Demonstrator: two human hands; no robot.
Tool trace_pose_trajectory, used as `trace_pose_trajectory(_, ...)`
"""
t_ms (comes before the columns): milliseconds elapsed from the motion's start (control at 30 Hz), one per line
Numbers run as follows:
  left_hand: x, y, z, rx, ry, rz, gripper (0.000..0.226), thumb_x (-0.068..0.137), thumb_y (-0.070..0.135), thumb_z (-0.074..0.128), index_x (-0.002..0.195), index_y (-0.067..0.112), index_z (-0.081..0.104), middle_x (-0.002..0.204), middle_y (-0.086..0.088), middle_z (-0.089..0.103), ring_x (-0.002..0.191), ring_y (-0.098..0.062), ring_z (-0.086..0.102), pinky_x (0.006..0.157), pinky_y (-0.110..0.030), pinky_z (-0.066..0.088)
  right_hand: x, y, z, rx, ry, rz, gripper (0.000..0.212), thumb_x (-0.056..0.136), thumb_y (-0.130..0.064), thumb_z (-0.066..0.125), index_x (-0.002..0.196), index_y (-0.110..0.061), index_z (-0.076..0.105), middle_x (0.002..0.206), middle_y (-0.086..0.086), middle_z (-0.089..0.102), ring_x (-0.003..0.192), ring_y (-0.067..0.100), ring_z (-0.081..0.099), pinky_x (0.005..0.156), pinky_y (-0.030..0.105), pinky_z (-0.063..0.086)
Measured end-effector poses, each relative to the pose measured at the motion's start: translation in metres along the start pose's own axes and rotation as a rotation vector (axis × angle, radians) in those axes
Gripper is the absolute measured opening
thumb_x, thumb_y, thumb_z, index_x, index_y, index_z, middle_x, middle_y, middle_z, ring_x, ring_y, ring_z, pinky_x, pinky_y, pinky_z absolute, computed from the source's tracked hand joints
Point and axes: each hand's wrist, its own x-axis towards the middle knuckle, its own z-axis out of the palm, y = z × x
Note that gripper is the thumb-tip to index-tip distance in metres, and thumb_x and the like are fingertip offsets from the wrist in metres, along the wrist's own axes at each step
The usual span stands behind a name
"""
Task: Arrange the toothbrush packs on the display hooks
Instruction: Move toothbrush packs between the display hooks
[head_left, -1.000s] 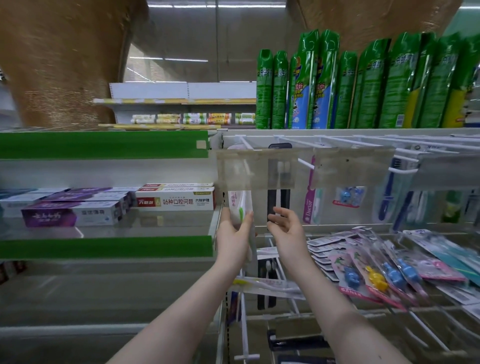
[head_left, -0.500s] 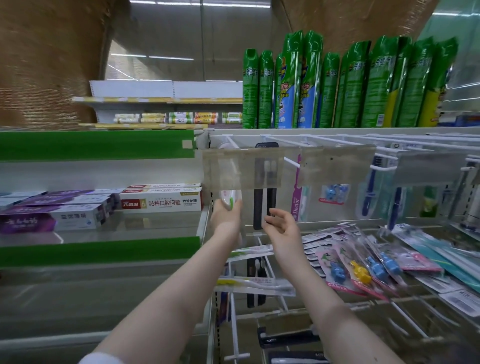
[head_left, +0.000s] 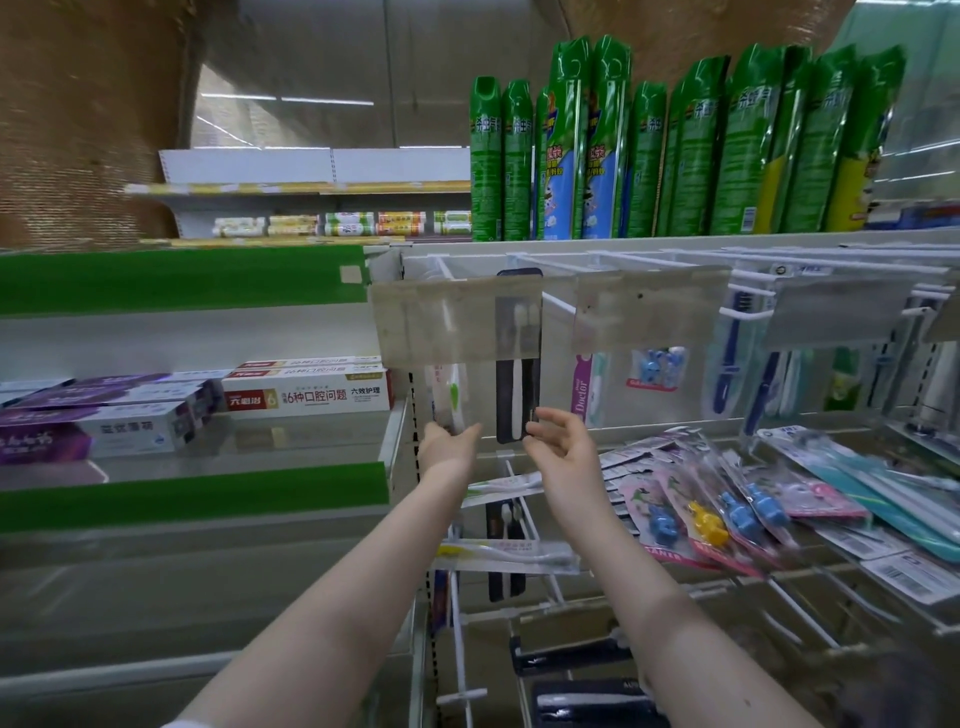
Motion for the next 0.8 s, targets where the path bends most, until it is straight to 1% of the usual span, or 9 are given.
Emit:
trace_pose_trajectory(100, -0.004, -0.009, 0.005, -0.017, 0.002, -0.036, 0.06, 0.091, 0.03, 0.059, 0.137, 0.002, 0.034, 0.14, -0.018, 0.043, 0.127, -0.034, 0.044, 0.101, -0.043, 0.037, -0.001, 0.002, -0.004, 0.002, 0.006, 0.007, 0.028, 0.093, -0.01, 0.053, 0.119, -0.02, 0.049, 0.112, -0.002, 0.057, 0.093, -0.004, 0.052, 0.071, 0.01, 0.039)
trace_pose_trajectory(233, -0.014, -0.013, 0.013, -0.051, -0.008, -0.045, 0.074, 0.091, 0.031, 0.059, 0.148, 0.005, 0.02, 0.151, -0.016, 0.03, 0.137, -0.034, 0.033, 0.111, -0.046, 0.03, -0.001, 0.001, -0.01, 0.013, 0.015, 0.01, 0.03, 0.093, -0.007, 0.053, 0.122, -0.016, 0.05, 0.111, -0.001, 0.057, 0.089, -0.006, 0.052, 0.066, 0.006, 0.04)
trace_pose_trajectory(333, -0.025, -0.009, 0.02, -0.08, -0.047, -0.002, 0.073, 0.093, 0.03, 0.056, 0.15, 0.008, 0.015, 0.154, -0.012, 0.025, 0.139, -0.031, 0.028, 0.11, -0.043, 0.027, -0.003, -0.002, -0.018, 0.028, 0.018, 0.005, 0.029, 0.093, -0.008, 0.054, 0.12, -0.017, 0.049, 0.114, 0.001, 0.057, 0.091, -0.002, 0.053, 0.071, 0.009, 0.041)
trace_pose_trajectory(433, -0.038, -0.001, 0.032, -0.088, -0.068, 0.067, 0.07, 0.093, 0.03, 0.054, 0.149, 0.01, 0.017, 0.154, -0.01, 0.026, 0.139, -0.03, 0.029, 0.11, -0.041, 0.027, -0.005, -0.004, -0.033, 0.031, 0.013, -0.001, 0.028, 0.093, -0.009, 0.054, 0.117, -0.021, 0.048, 0.115, 0.001, 0.057, 0.097, 0.005, 0.054, 0.081, 0.016, 0.041)
trace_pose_trajectory(500, -0.048, 0.006, 0.044, -0.08, -0.068, 0.104, 0.066, 0.093, 0.029, 0.053, 0.148, 0.009, 0.021, 0.151, -0.011, 0.031, 0.136, -0.029, 0.033, 0.106, -0.037, 0.03, -0.005, -0.005, -0.046, 0.034, 0.006, -0.004, 0.028, 0.093, -0.01, 0.054, 0.117, -0.023, 0.048, 0.116, 0.0, 0.057, 0.102, 0.008, 0.054, 0.086, 0.022, 0.041)
trace_pose_trajectory(533, -0.053, 0.01, 0.05, -0.087, -0.071, 0.12, 0.064, 0.094, 0.027, 0.053, 0.147, 0.009, 0.023, 0.148, -0.011, 0.035, 0.134, -0.028, 0.037, 0.102, -0.034, 0.031, -0.006, -0.005, -0.053, 0.035, 0.007, -0.009, 0.028, 0.093, -0.01, 0.054, 0.117, -0.023, 0.049, 0.117, 0.0, 0.057, 0.104, 0.01, 0.054, 0.088, 0.023, 0.041)
trace_pose_trajectory(667, -0.078, 0.021, 0.084, -0.136, -0.089, 0.183, 0.059, 0.093, 0.022, 0.054, 0.144, 0.007, 0.029, 0.138, -0.01, 0.046, 0.124, -0.023, 0.045, 0.098, -0.029, 0.034, -0.008, -0.009, -0.094, 0.056, -0.004, -0.007, 0.029, 0.093, -0.012, 0.054, 0.119, -0.024, 0.048, 0.114, -0.004, 0.057, 0.106, 0.008, 0.054, 0.083, 0.015, 0.04)
trace_pose_trajectory(733, -0.096, 0.027, 0.106, -0.148, -0.112, 0.211, 0.058, 0.093, 0.02, 0.055, 0.143, 0.006, 0.03, 0.126, -0.006, 0.049, 0.114, -0.016, 0.045, 0.094, -0.025, 0.033, -0.008, -0.012, -0.123, 0.066, 0.014, 0.004, 0.027, 0.093, -0.012, 0.054, 0.115, -0.026, 0.049, 0.112, -0.006, 0.057, 0.105, 0.007, 0.054, 0.086, 0.019, 0.04)
trace_pose_trajectory(800, -0.11, 0.033, 0.126, -0.158, -0.119, 0.239, 0.054, 0.093, 0.017, 0.054, 0.141, 0.005, 0.034, 0.115, -0.001, 0.047, 0.105, -0.011, 0.043, 0.088, -0.022, 0.031, -0.009, -0.014, -0.147, 0.068, 0.041, -0.01, 0.026, 0.092, -0.009, 0.055, 0.112, -0.024, 0.049, 0.11, -0.002, 0.058, 0.102, 0.009, 0.055, 0.088, 0.021, 0.041)
